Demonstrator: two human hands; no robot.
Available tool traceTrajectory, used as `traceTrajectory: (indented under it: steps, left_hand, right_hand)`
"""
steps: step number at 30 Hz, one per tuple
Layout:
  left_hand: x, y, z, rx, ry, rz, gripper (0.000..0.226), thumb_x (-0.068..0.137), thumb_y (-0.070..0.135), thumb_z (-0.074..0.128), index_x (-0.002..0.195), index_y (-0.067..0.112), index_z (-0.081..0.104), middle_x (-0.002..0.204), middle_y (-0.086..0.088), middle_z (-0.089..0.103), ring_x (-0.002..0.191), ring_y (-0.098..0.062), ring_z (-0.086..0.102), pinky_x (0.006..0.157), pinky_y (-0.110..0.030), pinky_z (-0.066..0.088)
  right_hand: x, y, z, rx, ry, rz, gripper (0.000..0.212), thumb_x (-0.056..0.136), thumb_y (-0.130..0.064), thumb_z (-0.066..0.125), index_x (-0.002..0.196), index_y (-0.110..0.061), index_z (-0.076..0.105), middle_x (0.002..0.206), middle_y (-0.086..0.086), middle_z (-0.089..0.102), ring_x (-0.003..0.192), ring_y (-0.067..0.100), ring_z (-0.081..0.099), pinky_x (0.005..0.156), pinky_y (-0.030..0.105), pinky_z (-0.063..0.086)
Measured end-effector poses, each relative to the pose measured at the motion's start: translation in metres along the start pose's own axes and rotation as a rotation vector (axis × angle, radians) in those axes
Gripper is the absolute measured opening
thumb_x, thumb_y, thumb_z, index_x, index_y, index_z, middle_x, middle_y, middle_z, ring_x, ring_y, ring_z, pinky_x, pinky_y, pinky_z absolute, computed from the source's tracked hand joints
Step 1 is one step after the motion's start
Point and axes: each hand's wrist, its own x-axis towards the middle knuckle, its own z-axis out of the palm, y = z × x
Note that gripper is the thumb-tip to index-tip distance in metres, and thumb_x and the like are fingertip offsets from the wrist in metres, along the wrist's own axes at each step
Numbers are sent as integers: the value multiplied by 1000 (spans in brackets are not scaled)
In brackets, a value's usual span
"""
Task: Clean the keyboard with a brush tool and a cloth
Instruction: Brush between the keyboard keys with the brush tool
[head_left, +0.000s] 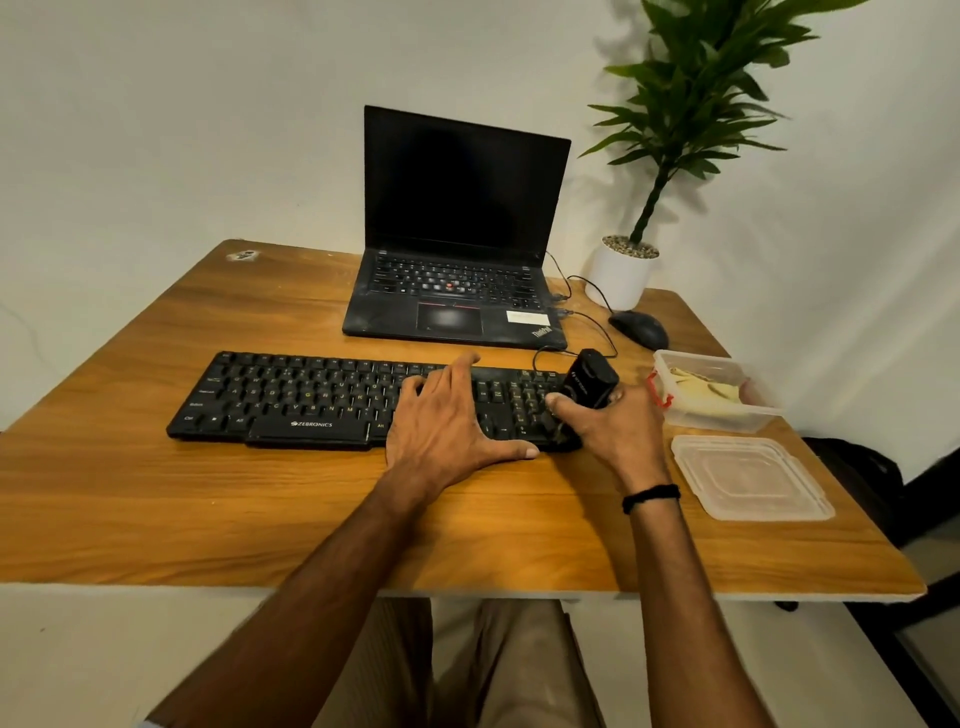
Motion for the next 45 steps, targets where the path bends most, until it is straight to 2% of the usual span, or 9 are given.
traceTrajectory:
  steps: [6,13,19,24,28,33,37,41,45]
  left_hand:
    - [0,1,-1,-5,-19,-4,135,53,106,51,154,23,19,145,-2,53,133,-19,51,119,-44,29]
    - [1,1,-2,-14,-13,-3,134,53,105,52,154,24,18,147,-1,52,134,-18,50,117,-43,28]
    - [0,0,0,-11,-10,3,132,55,105,50,153,23,19,147,-1,52,135,-19,49,117,-42,27]
    - [1,1,0,18,0,6,132,54,105,50,153,23,19,144,-1,54,132,-18,50,115,-41,29]
    - [2,0,0,10,0,8,133,55,105,49,154,22,18,144,-2,53,134,-18,50,116,-41,29]
    - [1,1,1,24,10,12,133,54,106,48,153,23,17,142,-2,55,132,-18,51,116,-41,29]
    - [2,1,1,4,10,12,130,55,105,49,152,22,19,144,0,54,132,-17,50,115,-40,29]
    - [1,0,1,12,12,12,132,55,105,49,153,22,17,141,-1,55,130,-18,51,115,-40,30]
    - [2,-1,2,-6,9,10,133,54,107,47,152,23,16,143,1,54,132,-17,51,115,-40,29]
  right_hand:
    - [19,11,0,-79,244,60,27,79,-27,79,100,-12,71,96,5,70,95,22,65,76,29,54]
    - [31,-7,14,14,253,68,31,81,-25,78,106,-11,69,99,4,72,93,18,67,76,25,51]
    - [34,-32,43,87,-151,-18,27,75,-31,84,93,-18,69,89,-4,72,78,11,67,60,20,52]
    - [43,-39,44,-211,181,9,33,84,-26,77,112,-12,67,108,6,70,101,21,65,74,27,52]
    - [44,-40,48,22,-95,17,24,77,-29,83,93,-18,69,87,-3,69,81,13,66,57,18,47]
    - [50,-41,44,-130,111,13,34,82,-25,79,110,-12,68,107,5,71,95,17,66,69,19,47]
    - [46,-50,57,-44,-161,-59,25,78,-34,82,86,-20,63,86,-4,68,74,9,61,56,17,46]
    - [50,-50,57,-174,120,-17,29,82,-24,79,107,-13,69,106,8,71,99,23,66,76,31,55]
    - [49,-46,55,-5,-196,-38,27,75,-32,84,92,-18,68,85,-6,69,81,12,67,68,27,57]
